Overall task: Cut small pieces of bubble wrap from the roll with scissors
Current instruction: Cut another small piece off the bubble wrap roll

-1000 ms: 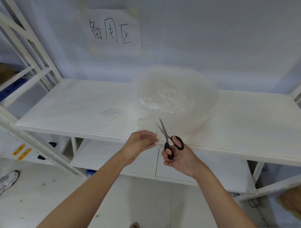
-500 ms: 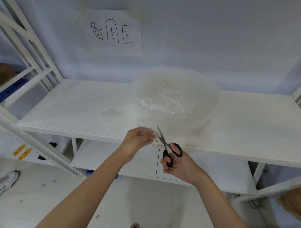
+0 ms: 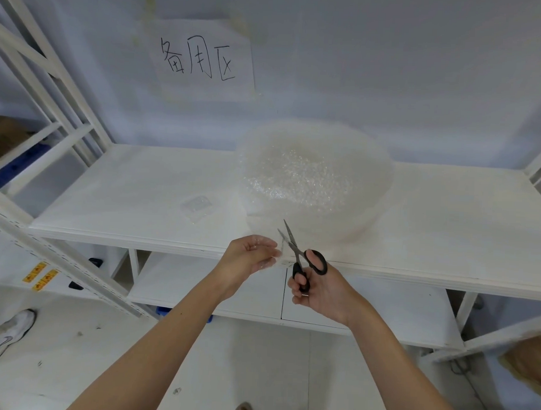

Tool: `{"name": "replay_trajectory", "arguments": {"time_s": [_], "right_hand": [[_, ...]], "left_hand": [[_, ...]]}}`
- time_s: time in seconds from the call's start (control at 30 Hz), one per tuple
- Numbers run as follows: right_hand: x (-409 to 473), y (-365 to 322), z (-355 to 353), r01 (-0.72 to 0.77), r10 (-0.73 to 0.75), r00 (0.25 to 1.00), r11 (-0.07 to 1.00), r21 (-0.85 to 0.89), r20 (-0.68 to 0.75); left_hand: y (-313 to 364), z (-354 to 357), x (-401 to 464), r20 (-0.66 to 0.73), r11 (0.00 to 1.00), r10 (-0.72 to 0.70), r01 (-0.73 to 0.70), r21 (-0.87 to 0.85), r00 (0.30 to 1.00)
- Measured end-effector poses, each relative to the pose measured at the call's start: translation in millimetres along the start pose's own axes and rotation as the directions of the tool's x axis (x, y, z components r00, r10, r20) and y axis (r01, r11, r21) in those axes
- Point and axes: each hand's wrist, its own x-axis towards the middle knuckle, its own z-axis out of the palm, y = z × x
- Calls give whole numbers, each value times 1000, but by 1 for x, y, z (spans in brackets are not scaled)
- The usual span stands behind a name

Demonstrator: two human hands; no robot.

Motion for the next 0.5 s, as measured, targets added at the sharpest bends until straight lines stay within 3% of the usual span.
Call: {"name": "replay_trajectory", "arguments": {"time_s": [0.5], "right_hand": [[8,-13,8,40,-41,999,999,-37,-27]], "left_hand": [[-7,-2,-1,9,999,-26,26,-25,1000]]}}
